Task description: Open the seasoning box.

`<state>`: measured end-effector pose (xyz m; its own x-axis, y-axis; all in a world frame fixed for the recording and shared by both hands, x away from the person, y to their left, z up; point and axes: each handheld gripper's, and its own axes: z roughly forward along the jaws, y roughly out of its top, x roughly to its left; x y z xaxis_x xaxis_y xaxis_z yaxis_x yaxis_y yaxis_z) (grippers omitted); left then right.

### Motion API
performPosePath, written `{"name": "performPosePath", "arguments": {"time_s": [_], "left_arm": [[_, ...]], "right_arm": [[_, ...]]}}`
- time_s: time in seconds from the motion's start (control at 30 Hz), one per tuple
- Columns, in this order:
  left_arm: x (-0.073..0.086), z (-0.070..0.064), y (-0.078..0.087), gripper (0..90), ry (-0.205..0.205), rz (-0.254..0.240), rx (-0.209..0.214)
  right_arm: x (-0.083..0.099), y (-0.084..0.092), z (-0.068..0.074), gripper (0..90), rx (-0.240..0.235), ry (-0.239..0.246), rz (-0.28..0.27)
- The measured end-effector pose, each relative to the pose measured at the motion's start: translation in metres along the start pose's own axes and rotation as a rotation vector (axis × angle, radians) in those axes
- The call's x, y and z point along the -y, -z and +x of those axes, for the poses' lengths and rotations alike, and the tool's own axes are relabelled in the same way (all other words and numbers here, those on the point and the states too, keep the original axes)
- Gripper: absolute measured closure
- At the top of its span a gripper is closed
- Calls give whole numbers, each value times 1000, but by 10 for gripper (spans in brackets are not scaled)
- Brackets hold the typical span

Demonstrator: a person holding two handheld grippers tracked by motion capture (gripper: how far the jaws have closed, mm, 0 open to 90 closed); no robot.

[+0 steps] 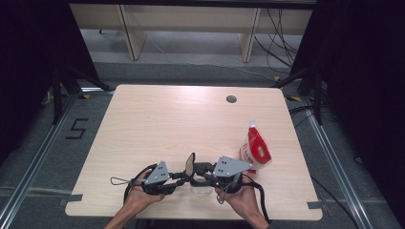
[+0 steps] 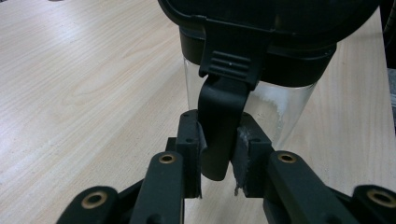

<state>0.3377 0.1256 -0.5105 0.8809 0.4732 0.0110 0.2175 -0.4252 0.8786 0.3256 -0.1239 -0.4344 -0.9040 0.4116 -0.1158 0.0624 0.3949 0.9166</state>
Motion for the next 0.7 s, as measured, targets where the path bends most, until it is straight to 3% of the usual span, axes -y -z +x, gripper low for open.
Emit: {"name": "performPosePath", "arguments": {"time_s": [0.3,0.7], "left_arm": [[-1,-2,0,739,1,12,-26],[-1,-3,-1,737,7,2,-29]], "right_arm": [[-9,-16,5,871,-24,26,2],[-9,-23,7,861,-26,4,0]]}}
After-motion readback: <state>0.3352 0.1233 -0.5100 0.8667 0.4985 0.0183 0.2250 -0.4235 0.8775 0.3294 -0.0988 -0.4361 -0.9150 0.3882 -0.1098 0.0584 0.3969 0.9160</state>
